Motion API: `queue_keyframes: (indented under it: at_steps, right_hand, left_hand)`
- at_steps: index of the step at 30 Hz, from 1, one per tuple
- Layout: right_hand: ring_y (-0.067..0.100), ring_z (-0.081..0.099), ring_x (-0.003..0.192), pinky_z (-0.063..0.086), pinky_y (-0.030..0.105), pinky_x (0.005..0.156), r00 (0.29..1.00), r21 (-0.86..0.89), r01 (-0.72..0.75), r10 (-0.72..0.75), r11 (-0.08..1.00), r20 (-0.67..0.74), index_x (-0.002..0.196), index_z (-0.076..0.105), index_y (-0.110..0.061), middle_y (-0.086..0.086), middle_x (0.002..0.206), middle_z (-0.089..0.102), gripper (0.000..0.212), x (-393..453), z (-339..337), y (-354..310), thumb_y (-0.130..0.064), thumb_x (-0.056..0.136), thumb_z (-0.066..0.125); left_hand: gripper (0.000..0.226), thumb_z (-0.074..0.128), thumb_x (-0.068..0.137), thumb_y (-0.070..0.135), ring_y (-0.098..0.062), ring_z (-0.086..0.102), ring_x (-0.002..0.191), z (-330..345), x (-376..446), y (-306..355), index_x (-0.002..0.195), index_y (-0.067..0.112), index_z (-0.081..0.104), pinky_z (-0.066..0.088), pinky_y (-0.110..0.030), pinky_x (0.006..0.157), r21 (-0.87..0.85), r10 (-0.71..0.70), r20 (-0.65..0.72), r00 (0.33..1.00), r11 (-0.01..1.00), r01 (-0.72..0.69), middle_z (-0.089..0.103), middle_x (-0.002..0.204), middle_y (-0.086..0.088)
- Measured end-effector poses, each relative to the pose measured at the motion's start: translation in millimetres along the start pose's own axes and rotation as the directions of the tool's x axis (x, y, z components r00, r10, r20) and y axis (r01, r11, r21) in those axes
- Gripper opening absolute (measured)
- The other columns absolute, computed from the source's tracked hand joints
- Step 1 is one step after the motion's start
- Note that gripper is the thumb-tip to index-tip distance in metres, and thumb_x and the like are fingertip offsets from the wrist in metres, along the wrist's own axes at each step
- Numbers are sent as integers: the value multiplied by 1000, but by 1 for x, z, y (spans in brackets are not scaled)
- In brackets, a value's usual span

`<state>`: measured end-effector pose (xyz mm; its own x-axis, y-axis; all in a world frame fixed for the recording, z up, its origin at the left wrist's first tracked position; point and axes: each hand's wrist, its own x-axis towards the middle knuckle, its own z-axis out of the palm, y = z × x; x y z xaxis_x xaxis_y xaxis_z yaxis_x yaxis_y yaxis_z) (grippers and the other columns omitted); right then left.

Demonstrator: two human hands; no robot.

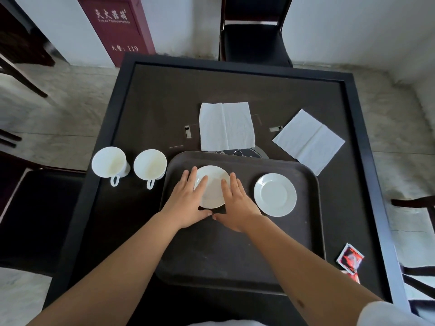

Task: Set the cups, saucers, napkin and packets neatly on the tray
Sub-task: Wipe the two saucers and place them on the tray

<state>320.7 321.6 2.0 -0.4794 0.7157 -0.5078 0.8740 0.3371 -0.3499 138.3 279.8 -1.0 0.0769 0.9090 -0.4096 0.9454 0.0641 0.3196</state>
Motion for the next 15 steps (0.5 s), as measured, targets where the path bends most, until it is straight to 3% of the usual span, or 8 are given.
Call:
queue_keyframes:
  at_steps: [5,15]
  right_hand:
    - [26,-15,149,13,46,118,999,-106,19,-23,994,-37,154,-4,-23,3,162,-22,104,-30,1,0,-61,83,62]
    - [26,-11,149,11,48,118,996,-165,15,-30,986,-87,154,-2,-27,1,162,-19,101,-106,5,-5,-69,83,56]
  left_hand:
    - [91,55,88,61,-32,-11,149,-1,-42,6,155,24,5,10,-47,118,17,-57,-74,996,998,59,-11,163,-10]
    - [89,47,88,65,-31,-5,150,-4,-126,26,155,27,1,14,-48,118,60,-89,-100,991,994,96,-6,164,-10]
